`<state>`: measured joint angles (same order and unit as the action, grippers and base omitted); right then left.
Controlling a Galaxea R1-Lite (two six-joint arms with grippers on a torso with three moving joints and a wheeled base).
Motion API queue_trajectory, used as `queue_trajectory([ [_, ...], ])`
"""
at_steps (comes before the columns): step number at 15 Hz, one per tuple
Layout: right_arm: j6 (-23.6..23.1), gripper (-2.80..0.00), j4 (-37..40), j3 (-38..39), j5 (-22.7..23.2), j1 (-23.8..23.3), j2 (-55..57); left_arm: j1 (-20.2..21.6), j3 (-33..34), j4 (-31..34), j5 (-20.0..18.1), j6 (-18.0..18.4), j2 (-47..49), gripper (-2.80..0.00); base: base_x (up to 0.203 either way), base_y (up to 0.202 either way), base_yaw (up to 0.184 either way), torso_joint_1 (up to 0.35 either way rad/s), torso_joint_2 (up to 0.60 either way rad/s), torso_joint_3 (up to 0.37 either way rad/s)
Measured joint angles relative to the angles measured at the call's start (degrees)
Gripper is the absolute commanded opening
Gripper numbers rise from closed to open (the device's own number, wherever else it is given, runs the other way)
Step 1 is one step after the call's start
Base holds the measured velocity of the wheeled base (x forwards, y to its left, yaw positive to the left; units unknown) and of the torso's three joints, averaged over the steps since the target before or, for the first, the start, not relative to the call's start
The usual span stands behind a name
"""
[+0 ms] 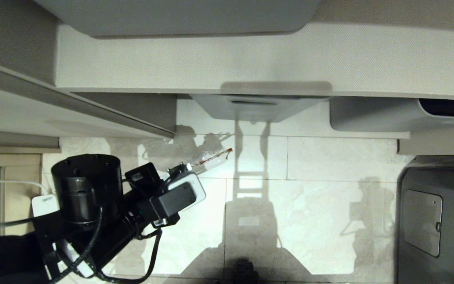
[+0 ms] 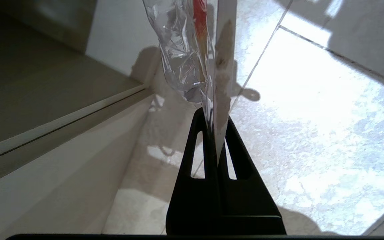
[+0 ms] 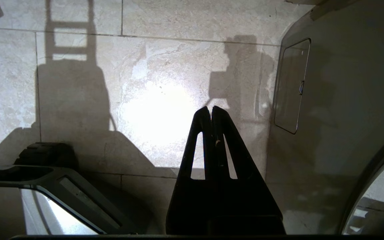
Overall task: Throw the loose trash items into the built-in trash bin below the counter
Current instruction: Pick up the garbage, then put the garbage in the trash can
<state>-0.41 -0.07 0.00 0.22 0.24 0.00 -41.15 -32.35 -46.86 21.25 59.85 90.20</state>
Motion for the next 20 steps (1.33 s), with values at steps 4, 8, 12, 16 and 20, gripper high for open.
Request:
queue_trajectory([
  [4,0.0,-2.8,0.0,0.0,0.0,0.0,0.0,-0.5,-0.1,-0.1,-0.2,-0.3,0.8,-2.8,0.0,0.0,0.0,0.0,0.0,0.0],
  [8,0.0,-2.8,0.0,0.0,0.0,0.0,0.0,-1.2,-0.2,0.0,-0.2,-0.4,1.6,-2.8,0.0,0.0,0.0,0.002,0.0,0.027],
  [12,0.0,-2.8,0.0,0.0,0.0,0.0,0.0,-1.8,-0.7,-0.1,-0.2,-0.3,2.3,-2.8,0.0,0.0,0.0,0.004,0.0,0.181],
  [16,0.0,-2.8,0.0,0.0,0.0,0.0,0.0,-1.9,-0.7,-0.1,-0.2,-0.3,2.4,-2.8,0.0,0.0,0.0,0.004,0.0,0.207],
  [20,0.0,-2.8,0.0,0.0,0.0,0.0,0.0,-2.1,-0.4,-0.1,-1.5,-0.3,2.1,-2.8,0.0,0.0,0.0,0.002,0.0,0.206],
])
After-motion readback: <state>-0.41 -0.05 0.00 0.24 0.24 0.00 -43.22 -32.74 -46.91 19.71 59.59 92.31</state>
